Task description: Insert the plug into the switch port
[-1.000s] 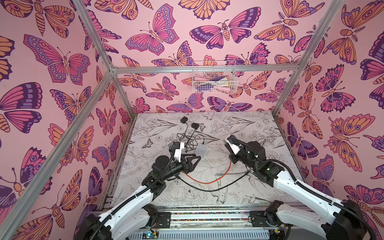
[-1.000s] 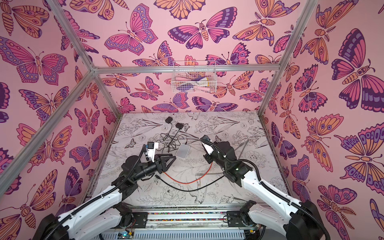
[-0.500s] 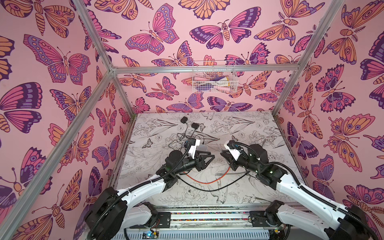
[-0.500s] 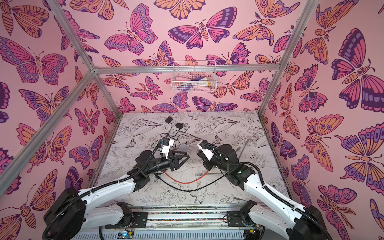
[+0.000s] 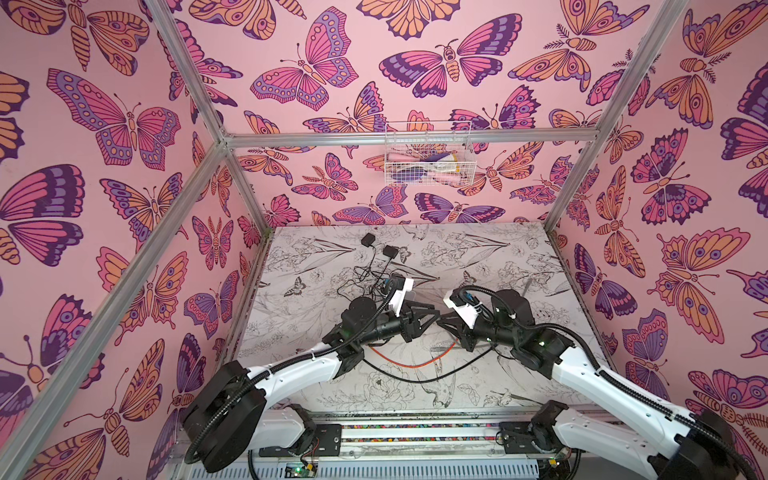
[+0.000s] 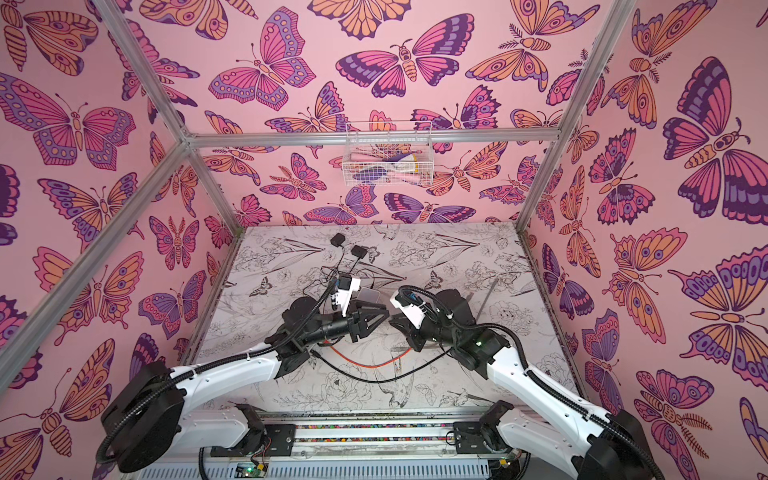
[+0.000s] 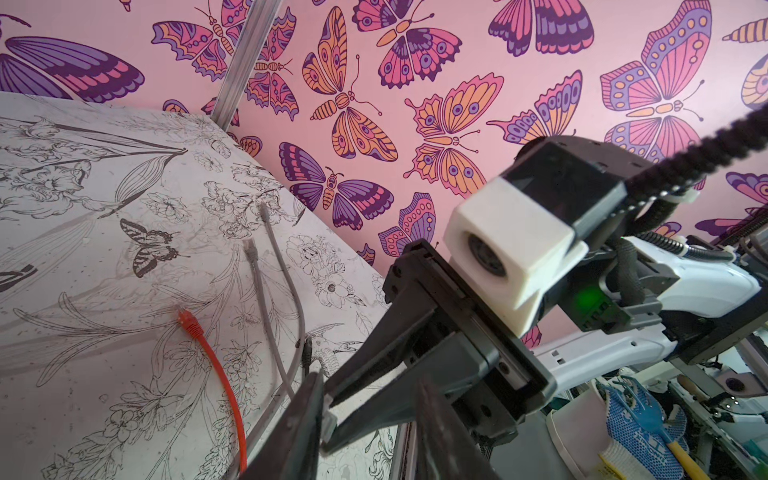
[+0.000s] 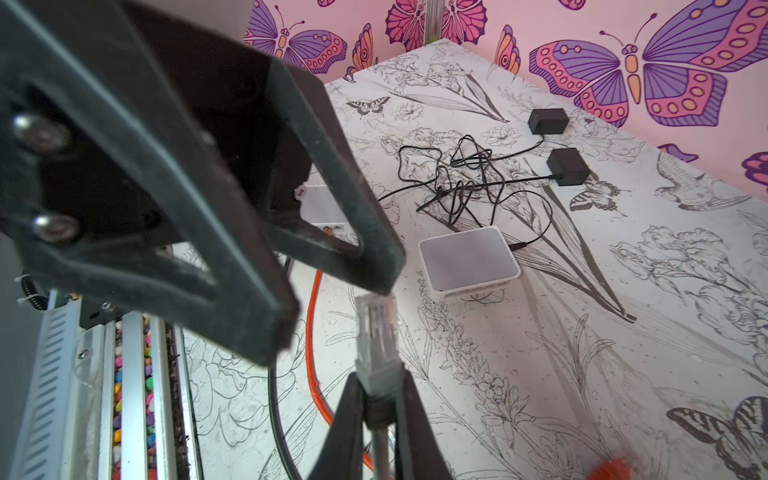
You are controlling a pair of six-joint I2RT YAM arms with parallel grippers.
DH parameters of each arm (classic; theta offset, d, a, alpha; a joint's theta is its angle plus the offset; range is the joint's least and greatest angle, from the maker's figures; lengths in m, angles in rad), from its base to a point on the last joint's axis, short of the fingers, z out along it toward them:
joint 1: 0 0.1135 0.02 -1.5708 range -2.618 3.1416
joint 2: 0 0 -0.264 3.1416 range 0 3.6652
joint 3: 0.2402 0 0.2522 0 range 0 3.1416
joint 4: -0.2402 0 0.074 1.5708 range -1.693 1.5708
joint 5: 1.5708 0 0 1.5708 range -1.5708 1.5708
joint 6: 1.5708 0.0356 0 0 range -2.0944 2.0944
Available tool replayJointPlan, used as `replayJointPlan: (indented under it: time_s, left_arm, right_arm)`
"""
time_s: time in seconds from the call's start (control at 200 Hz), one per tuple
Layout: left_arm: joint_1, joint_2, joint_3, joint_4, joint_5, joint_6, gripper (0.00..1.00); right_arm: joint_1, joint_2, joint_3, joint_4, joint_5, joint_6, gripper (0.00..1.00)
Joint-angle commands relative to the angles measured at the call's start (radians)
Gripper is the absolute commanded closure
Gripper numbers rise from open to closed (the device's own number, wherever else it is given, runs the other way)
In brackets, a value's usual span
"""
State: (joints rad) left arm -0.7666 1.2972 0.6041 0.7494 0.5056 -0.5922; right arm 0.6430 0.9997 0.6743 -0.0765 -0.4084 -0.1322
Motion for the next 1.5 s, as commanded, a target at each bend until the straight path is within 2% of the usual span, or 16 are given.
replayJointPlan:
  time_s: [0.0, 0.471, 1.162, 1.312, 1.412, 1.497]
  left_arm:
    - [-0.006, 0.015, 0.015, 0.034, 0.022, 0.022, 0.62]
    - [-0.02, -0.004, -0.014, 0.045, 0.039, 0.025, 0.65]
    - [-0.019, -0.013, -0.058, 0.036, 0.004, 0.057, 0.53]
    - [-0.019, -0.007, -0.05, 0.041, 0.025, 0.052, 0.68]
    - [-0.019, -0.01, -0.053, 0.041, 0.025, 0.049, 0.71]
    - [-0.019, -0.014, -0.057, 0.046, 0.03, 0.052, 0.78]
  right_arm:
    - [0.003, 0.001, 0.038, -0.022, -0.064, 0.006, 1.0]
    - [0.003, -0.018, 0.038, 0.0, -0.087, 0.04, 1.0]
    - [0.003, -0.021, 0.05, 0.033, -0.139, 0.066, 1.0]
    - [0.003, -0.009, 0.047, 0.045, -0.136, 0.069, 1.0]
    - [0.003, -0.003, 0.047, 0.048, -0.138, 0.069, 1.0]
    - [0.004, 0.003, 0.049, 0.043, -0.141, 0.066, 1.0]
